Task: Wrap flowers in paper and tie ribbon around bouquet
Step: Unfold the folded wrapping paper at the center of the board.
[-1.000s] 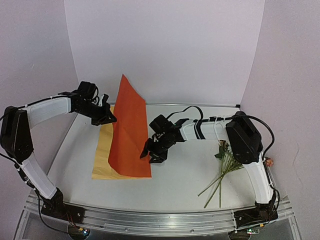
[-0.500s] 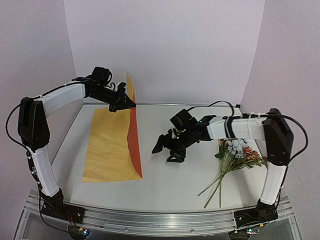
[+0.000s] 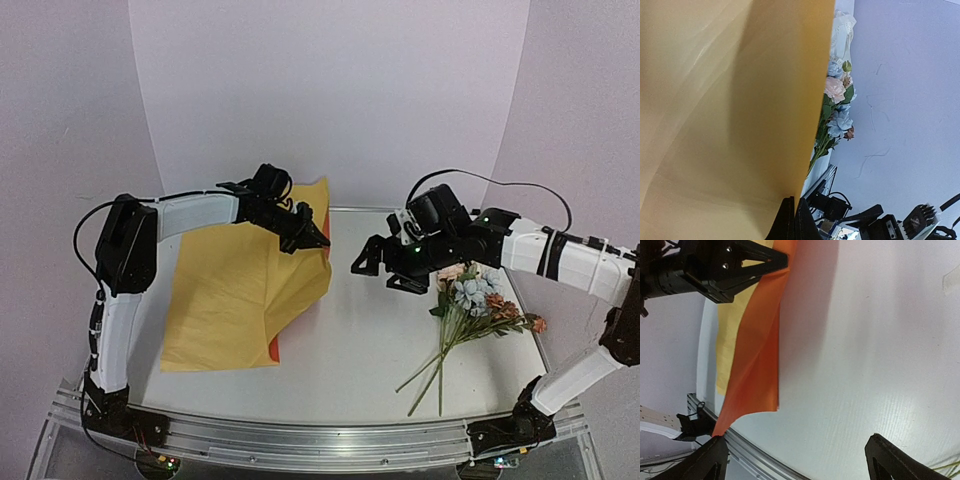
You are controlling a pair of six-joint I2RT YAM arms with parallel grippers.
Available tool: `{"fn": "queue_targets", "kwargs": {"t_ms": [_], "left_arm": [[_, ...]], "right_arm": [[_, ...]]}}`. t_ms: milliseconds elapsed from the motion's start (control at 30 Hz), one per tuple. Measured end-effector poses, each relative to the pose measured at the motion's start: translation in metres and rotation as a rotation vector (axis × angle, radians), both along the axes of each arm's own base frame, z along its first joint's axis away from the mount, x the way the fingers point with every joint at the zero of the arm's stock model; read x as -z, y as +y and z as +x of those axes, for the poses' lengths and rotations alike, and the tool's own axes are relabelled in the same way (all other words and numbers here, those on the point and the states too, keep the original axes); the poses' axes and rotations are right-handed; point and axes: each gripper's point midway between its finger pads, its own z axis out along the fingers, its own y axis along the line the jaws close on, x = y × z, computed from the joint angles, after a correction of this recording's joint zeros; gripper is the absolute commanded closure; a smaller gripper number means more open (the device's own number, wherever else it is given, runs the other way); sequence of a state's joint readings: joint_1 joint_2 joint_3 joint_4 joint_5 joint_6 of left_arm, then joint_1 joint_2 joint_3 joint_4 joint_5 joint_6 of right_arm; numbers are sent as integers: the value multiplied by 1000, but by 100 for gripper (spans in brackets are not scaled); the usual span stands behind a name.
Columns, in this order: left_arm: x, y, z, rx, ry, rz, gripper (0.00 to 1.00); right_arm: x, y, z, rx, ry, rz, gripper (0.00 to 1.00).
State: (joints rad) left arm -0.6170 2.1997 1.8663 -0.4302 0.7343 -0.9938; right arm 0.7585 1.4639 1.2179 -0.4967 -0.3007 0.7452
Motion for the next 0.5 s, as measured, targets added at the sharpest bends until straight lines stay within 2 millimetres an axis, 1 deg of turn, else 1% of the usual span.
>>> {"fn": "queue_targets", "kwargs": {"t_ms": [167,267,333,433,500], "left_arm": [[1,-13,3,5,-6,-13,97],[0,-28,3,34,-34,-23,97],[0,-39,-4,60,-46,-26,97],[5,-57,-21,110,-55,-27,97],[11,-67,-32,138,-49,-23,95]], "right_arm": [[12,-18,-4,-20,-10,-105,2],[14,-30,-6,-25,-17,-140,2],[14,-40,-7,-16,-23,-158,2],[16,-60,-8,15,-33,-184,2],[21,-74,-11,40,-28,-201,2]]}}
